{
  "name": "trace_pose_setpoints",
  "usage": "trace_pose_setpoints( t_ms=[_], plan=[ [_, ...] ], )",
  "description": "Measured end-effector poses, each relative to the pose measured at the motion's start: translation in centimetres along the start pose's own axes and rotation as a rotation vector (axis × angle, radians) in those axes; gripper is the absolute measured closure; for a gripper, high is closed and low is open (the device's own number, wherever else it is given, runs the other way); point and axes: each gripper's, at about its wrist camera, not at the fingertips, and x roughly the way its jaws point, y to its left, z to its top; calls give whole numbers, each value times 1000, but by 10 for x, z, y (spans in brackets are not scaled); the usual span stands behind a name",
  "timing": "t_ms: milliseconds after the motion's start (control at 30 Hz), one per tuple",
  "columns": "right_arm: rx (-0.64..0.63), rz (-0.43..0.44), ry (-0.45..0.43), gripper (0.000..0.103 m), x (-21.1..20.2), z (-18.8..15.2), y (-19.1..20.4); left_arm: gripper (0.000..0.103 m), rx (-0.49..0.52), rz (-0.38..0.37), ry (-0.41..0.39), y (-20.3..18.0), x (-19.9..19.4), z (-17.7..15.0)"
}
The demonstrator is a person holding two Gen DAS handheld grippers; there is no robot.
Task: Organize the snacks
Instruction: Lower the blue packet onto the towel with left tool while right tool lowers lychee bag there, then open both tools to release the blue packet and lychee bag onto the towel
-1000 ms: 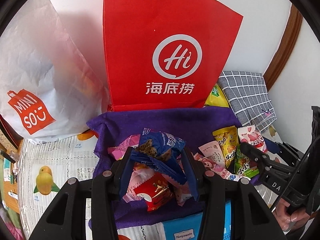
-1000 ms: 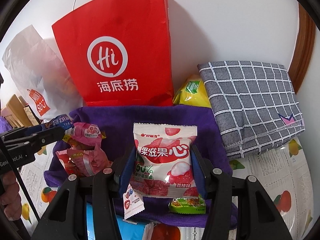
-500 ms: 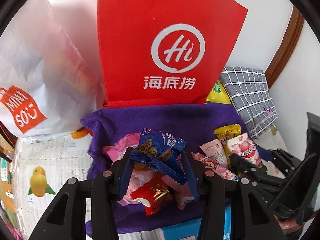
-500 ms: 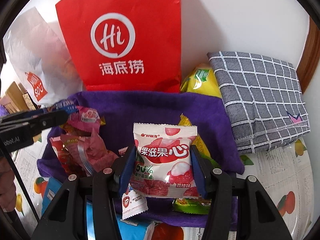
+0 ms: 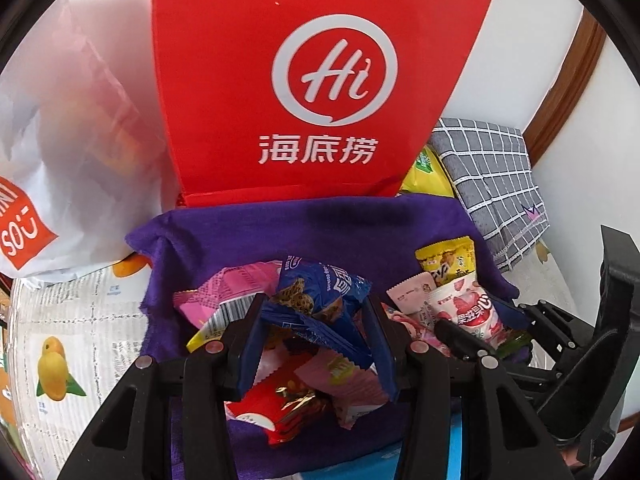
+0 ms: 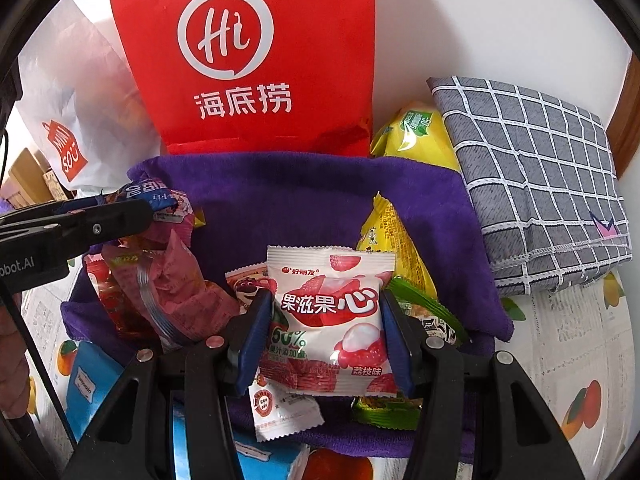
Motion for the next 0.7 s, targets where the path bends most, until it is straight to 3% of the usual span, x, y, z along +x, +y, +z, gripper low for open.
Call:
trace_pose_setpoints(
  t_ms=[133, 700],
  plan=[
    [-9, -3, 0, 50, 2, -1, 1, 58, 11, -20, 4, -6, 5, 0],
    [-38, -10, -4, 50, 2, -2, 3, 56, 44, 20, 4, -10, 8, -2]
  ],
)
